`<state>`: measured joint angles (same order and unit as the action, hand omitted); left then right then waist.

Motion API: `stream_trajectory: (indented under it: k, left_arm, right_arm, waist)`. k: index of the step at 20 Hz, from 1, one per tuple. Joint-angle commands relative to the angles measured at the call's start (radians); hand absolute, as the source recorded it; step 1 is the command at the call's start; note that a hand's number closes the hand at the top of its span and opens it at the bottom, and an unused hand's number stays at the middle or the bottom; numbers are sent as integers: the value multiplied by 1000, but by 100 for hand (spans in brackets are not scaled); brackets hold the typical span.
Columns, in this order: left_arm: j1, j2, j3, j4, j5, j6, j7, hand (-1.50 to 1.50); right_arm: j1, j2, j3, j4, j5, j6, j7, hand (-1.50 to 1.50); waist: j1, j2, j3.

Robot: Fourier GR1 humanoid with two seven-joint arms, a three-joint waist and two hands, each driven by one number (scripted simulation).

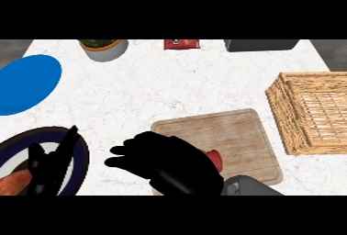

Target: Pick the bell pepper from the cutting board and place it in the basket

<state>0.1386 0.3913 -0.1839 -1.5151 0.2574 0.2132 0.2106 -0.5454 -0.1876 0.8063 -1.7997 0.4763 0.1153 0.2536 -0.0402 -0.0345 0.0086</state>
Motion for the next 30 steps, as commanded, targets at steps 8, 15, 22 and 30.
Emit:
stream_trajectory:
  k: [8,15,22,30]
  left_arm:
    - [67,-1,-12,56,8,-37,12,0]
    - [71,-20,3,57,16,-19,23,0]
    - [56,-29,3,68,0,-20,17,0]
    - [16,-64,-23,57,-32,3,59,0]
  right_arm:
    - [-299,-137,-100,-304,12,496,475,-150]
    - [-341,-229,-202,-313,-285,807,624,-150]
    - [-400,-336,-291,-324,-491,907,695,-150]
    - [-375,-355,-267,-358,-595,797,781,-150]
  waist:
    - [4,14,-14]
    - [-13,15,-15]
    - [-16,16,-13]
    - [6,24,-10]
